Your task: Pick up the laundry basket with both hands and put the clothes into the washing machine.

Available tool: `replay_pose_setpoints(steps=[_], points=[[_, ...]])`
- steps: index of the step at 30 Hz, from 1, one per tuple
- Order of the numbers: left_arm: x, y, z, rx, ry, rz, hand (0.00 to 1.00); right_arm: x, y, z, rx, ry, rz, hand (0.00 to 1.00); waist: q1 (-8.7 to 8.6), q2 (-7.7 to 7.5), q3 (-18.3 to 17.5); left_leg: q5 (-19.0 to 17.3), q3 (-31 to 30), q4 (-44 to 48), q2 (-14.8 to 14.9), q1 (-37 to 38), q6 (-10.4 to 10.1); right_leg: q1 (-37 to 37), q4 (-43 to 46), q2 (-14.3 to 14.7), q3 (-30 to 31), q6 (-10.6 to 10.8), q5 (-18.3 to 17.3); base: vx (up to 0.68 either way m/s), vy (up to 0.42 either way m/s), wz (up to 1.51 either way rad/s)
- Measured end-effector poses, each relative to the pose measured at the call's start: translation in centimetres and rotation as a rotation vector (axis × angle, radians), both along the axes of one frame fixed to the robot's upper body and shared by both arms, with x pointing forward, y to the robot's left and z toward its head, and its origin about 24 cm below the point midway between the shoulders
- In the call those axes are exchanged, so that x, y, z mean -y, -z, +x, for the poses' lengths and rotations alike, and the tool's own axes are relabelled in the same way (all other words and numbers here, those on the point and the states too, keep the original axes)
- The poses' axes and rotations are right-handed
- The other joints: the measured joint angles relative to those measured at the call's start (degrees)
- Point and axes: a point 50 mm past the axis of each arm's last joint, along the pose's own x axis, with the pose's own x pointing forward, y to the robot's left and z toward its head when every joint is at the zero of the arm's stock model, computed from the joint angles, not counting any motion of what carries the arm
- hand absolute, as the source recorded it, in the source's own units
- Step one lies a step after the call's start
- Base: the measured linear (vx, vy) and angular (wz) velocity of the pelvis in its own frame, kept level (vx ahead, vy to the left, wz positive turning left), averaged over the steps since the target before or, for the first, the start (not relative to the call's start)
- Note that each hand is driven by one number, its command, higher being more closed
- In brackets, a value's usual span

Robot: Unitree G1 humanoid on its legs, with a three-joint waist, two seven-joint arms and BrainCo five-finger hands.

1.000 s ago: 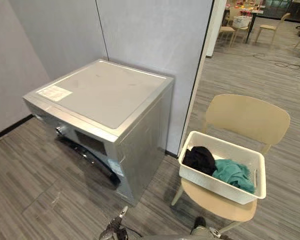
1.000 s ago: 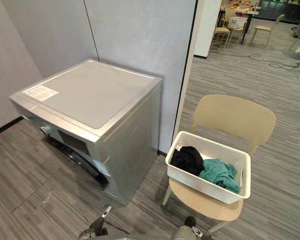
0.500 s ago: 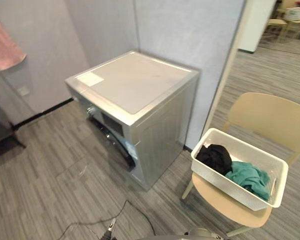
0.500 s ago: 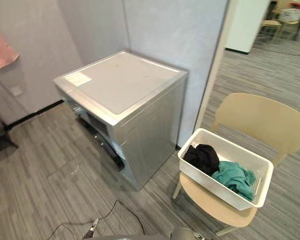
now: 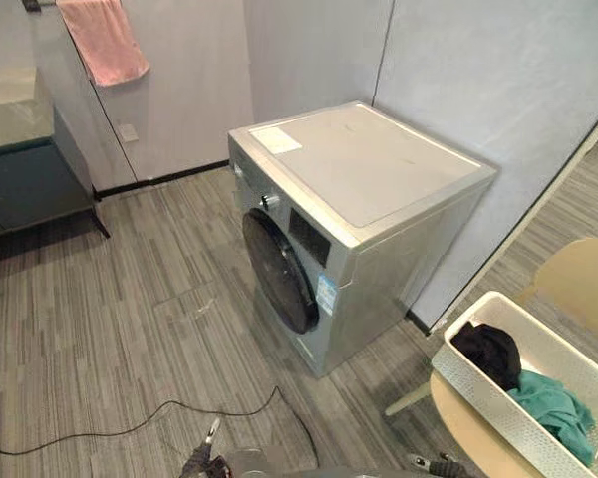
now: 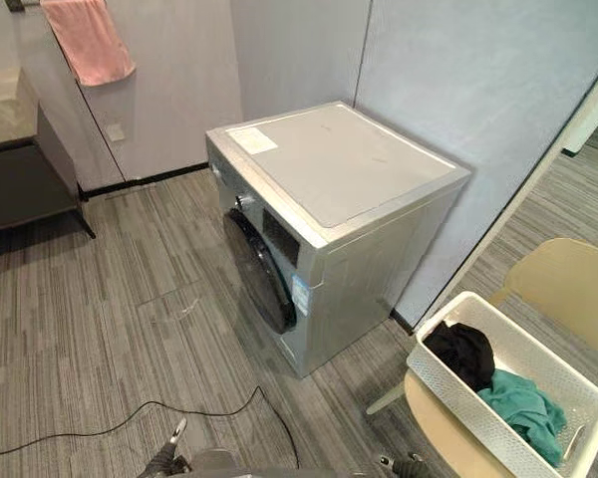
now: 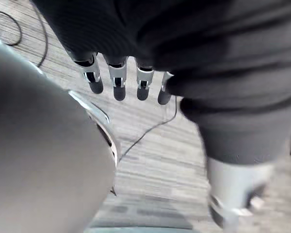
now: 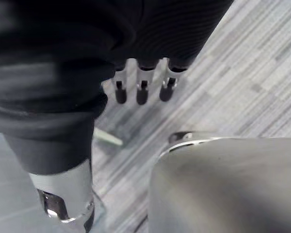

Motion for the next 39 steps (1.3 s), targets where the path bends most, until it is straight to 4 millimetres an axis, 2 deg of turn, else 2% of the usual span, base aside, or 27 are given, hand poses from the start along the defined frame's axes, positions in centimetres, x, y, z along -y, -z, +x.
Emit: replay_pose_setpoints(steps=[1, 2, 3, 4, 8, 9, 11, 12, 13, 14, 15, 17, 18, 19, 20, 21, 23, 24, 26, 27, 29, 31, 33, 35, 37, 38, 39], points=[[-0.2, 0.0, -0.3, -0.007, -0.009, 0.009, 0.0, -0.2, 0.1, -0.2, -0.01, 0.017, 0.014, 0.0, 0.15, -0.61, -0.3, -1.0, 0.9, 0.4, -1.2, 0.0, -1.1, 0.2, -0.8, -0.8, 2.0, -0.1, 0.2, 0.2, 0.345, 0.04], [-0.4, 0.0, -0.5, -0.013, -0.011, 0.015, 0.0, -0.5, 0.2, -0.4, -0.016, 0.032, 0.024, 0.0, 0.14, -0.9, -0.4, -1.6, 1.2, 0.6, -2.5, 0.1, -0.8, 1.0, -1.7, -1.3, 2.7, -0.9, 1.4, 0.22, 0.316, 0.11], [-0.3, 0.2, -1.1, -0.037, -0.005, 0.004, 0.0, -0.9, 0.3, -0.1, -0.008, 0.061, 0.042, 0.0, 0.07, -0.36, -1.3, -2.2, 1.4, 0.9, -5.2, 0.3, 0.2, 3.1, -5.2, -3.5, 1.7, 0.0, 6.5, 0.21, 0.323, 0.16], [-0.2, 0.2, -1.1, -0.042, 0.001, 0.0, 0.0, -0.9, 0.3, 0.0, -0.006, 0.06, 0.043, 0.0, 0.0, -0.14, -1.4, -2.4, 1.3, 0.9, -5.6, 0.2, 0.5, 3.3, -5.5, -3.8, 1.7, 0.1, 7.2, 0.24, 0.39, 0.24], [1.0, 0.4, 0.2, -0.048, 0.122, -0.03, 0.0, -0.9, 0.2, 0.8, 0.011, 0.051, 0.041, 0.0, 0.18, 1.72, -3.5, -3.1, 1.5, -1.5, -10.8, 1.8, 2.8, 2.5, -5.0, -7.7, 2.2, -1.6, 15.5, 0.19, 0.297, 0.13], [1.4, 0.4, 0.6, -0.043, 0.171, -0.031, 0.0, -1.0, 0.0, 1.6, 0.029, 0.039, 0.042, 0.0, 0.2, 1.96, -3.5, -2.6, 1.9, -4.3, -12.5, 4.4, 3.7, 1.0, -1.2, -8.7, 2.2, -4.1, 17.5, 0.17, 0.32, -0.03], [2.3, 0.3, 1.7, -0.026, 0.262, -0.034, 0.0, -1.1, -0.5, 3.2, 0.074, -0.02, 0.024, 0.0, -0.04, 3.88, -2.7, -1.8, 2.9, -8.4, -13.3, 9.9, 4.9, -3.6, 10.4, -9.2, 2.6, -10.2, 20.9, 0.12, 0.267, -0.06], [2.3, 0.2, 2.1, -0.019, 0.278, -0.027, 0.0, -1.5, -0.6, 3.6, 0.088, -0.042, 0.026, 0.0, -0.19, 3.87, -2.3, -1.8, 3.1, -9.3, -13.5, 11.1, 5.1, -5.2, 14.9, -8.9, 3.5, -11.4, 19.5, 0.06, 0.197, 0.02], [1.8, 0.0, 2.9, -0.003, 0.313, -0.001, 0.0, -2.8, -0.7, 4.4, 0.109, -0.092, 0.045, 0.0, -0.43, 3.0, -1.7, -1.5, 3.3, -11.0, -13.9, 13.0, 5.6, -8.1, 22.7, -6.7, 5.7, -10.8, 14.9, 0.06, 0.134, 0.02], [1.3, -0.2, 3.6, 0.011, 0.328, 0.02, 0.0, -4.4, -0.8, 5.1, 0.132, -0.125, 0.074, 0.0, -0.57, 1.69, -1.5, -1.2, 3.3, -12.7, -13.8, 14.7, 6.1, -10.8, 28.2, -2.7, 6.9, -7.7, 8.4, 0.07, 0.098, -0.01], [1.2, -0.3, 3.7, 0.018, 0.33, 0.027, 0.0, -5.1, -1.0, 5.6, 0.148, -0.138, 0.086, 0.0, -0.85, 1.12, -1.4, -1.1, 3.3, -13.4, -13.7, 15.3, 6.2, -12.2, 30.2, -0.4, 6.8, -7.0, 5.3, 0.06, 0.036, -0.09], [1.7, -0.3, 3.8, 0.016, 0.347, 0.022, 0.0, -6.0, -1.7, 7.2, 0.209, -0.199, 0.084, 0.0, -2.53, 0.22, -0.8, -1.1, 4.3, -14.4, -13.5, 16.0, 6.2, -15.3, 30.7, 7.7, 5.4, -4.3, -2.5, 0.06, -0.03, -0.11], [1.9, -0.3, 3.8, 0.019, 0.344, 0.015, 0.0, -6.1, -2.0, 7.9, 0.237, -0.213, 0.072, 0.0, -2.91, 0.17, -0.6, -0.9, 4.6, -15.5, -14.0, 16.8, 5.9, -14.7, 26.4, 11.3, 3.4, -5.2, -3.3, 0.12, -0.061, -0.07], [2.1, -0.3, 3.9, 0.021, 0.343, 0.012, 0.0, -6.0, -2.2, 8.1, 0.248, -0.211, 0.061, 0.0, -3.09, 0.22, -0.6, -0.7, 4.6, -16.0, -14.3, 17.5, 5.8, -13.9, 22.7, 12.8, 2.6, -6.2, -2.7, 0.15, -0.061, -0.04], [2.5, -0.3, 4.2, 0.03, 0.344, 0.004, 0.0, -5.8, -2.4, 8.4, 0.267, -0.214, 0.047, 0.0, -2.98, 0.18, -0.5, -0.7, 4.4, -16.4, -15.4, 18.3, 5.7, -11.2, 16.1, 13.7, 1.5, -12.4, -2.3, 0.17, -0.042, -0.02], [3.6, -0.2, 4.6, 0.043, 0.345, -0.025, 0.0, -5.3, -2.7, 8.7, 0.285, -0.229, 0.027, 0.0, -2.89, 1.68, -0.4, -0.2, 4.0, -17.5, -14.5, 18.6, 4.9, -9.1, 12.2, 14.7, 1.0, -12.7, -1.5, 0.16, -0.029, 0.09], [4.8, -0.2, 4.9, 0.051, 0.363, -0.055, 0.0, -5.0, -2.8, 8.8, 0.3, -0.234, 0.015, 0.0, -3.13, 3.29, 0.3, 1.4, 2.5, -18.9, -14.2, 19.6, 3.9, -7.2, 9.1, 14.9, -0.6, -12.8, -0.9, 0.19, -0.052, 0.32], [4.8, -0.1, 4.9, 0.047, 0.366, -0.058, 0.0, -5.3, -2.7, 8.7, 0.291, -0.236, 0.024, 0.0, -2.76, 3.27, 0.7, 2.0, 2.0, -19.2, -13.8, 20.2, 3.1, -6.2, 8.6, 15.1, -1.0, -12.8, -0.9, 0.17, -0.091, 0.28], [4.6, -0.3, 5.3, 0.06, 0.358, -0.045, 0.0, -5.7, -2.5, 8.5, 0.278, -0.249, 0.036, 0.0, -1.86, 2.97, 1.4, 2.1, 1.0, -15.4, -13.4, 19.7, 3.0, -4.1, 7.4, 15.2, -1.4, -12.8, -0.8, 0.12, -0.123, 0.21], [4.4, -0.5, 5.8, 0.079, 0.356, -0.031, 0.0, -5.9, -2.4, 8.4, 0.274, -0.258, 0.039, 0.0, -1.58, 1.87, 2.1, 2.1, -0.4, -8.3, -13.2, 16.7, 3.0, -2.6, 6.2, 14.5, -1.8, -13.0, -0.8, 0.08, -0.126, 0.3], [4.2, -0.8, 6.2, 0.1, 0.355, -0.016, 0.0, -5.9, -2.4, 8.5, 0.275, -0.264, 0.036, 0.0, -1.61, 1.1, 2.6, 2.0, -2.9, 4.8, -11.8, 10.4, 2.9, -1.0, 4.5, 14.1, -2.6, -13.4, -0.5, 0.01, -0.073, 0.23], [3.6, -0.9, 6.3, 0.107, 0.352, 0.004, 0.0, -5.6, -2.6, 8.7, 0.278, -0.267, 0.025, 0.0, -1.56, 2.03, 2.7, 1.5, -3.2, 16.1, -7.8, 5.0, 3.0, 0.0, 3.8, 14.5, -2.4, -13.5, -0.5, -0.04, 0.055, -0.12], [3.3, -0.9, 6.1, 0.102, 0.343, 0.015, 0.0, -5.5, -3.1, 9.4, 0.306, -0.29, 0.009, 0.0, -1.49, 1.94, 2.7, 1.5, -4.0, 15.7, -4.3, 3.3, 3.0, -0.5, 3.7, 14.3, -0.6, -13.5, -1.1, -0.02, 0.088, -0.45], [2.5, -1.0, 5.8, 0.094, 0.33, 0.043, 0.0, -6.0, -4.8, 11.1, 0.415, -0.341, -0.021, 0.0, -1.62, 1.13, 2.7, 1.8, -5.5, 10.1, -0.4, 4.3, 3.3, -1.8, 3.8, 12.9, 2.7, -12.7, -0.9, 0.02, 0.24, -0.66], [2.2, -1.0, 5.6, 0.082, 0.326, 0.058, 0.0, -6.1, -6.1, 11.7, 0.502, -0.369, -0.04, 0.0, -1.89, 0.27, 2.3, 2.0, -6.9, 2.2, 0.5, 6.3, 3.3, -2.4, 3.9, 10.7, 4.2, -10.6, -0.7, 0.07, 0.332, -0.32], [2.3, -0.9, 5.3, 0.075, 0.324, 0.054, 0.0, -5.8, -6.5, 11.7, 0.527, -0.375, -0.047, 0.0, -2.72, 0.35, 2.2, 5.3, -8.1, -4.3, 0.6, 7.7, 5.1, -2.7, 3.9, 9.4, 4.4, -8.3, -0.2, 0.09, 0.364, 0.01], [2.5, -0.8, 5.1, 0.069, 0.324, 0.047, 0.0, -5.4, -6.5, 11.6, 0.528, -0.378, -0.055, 0.0, -3.15, 1.02, 1.8, 9.1, -8.2, -7.3, 0.8, 8.3, 5.3, -2.9, 3.8, 9.0, 4.3, -7.2, -0.2, 0.13, 0.545, 0.16]])
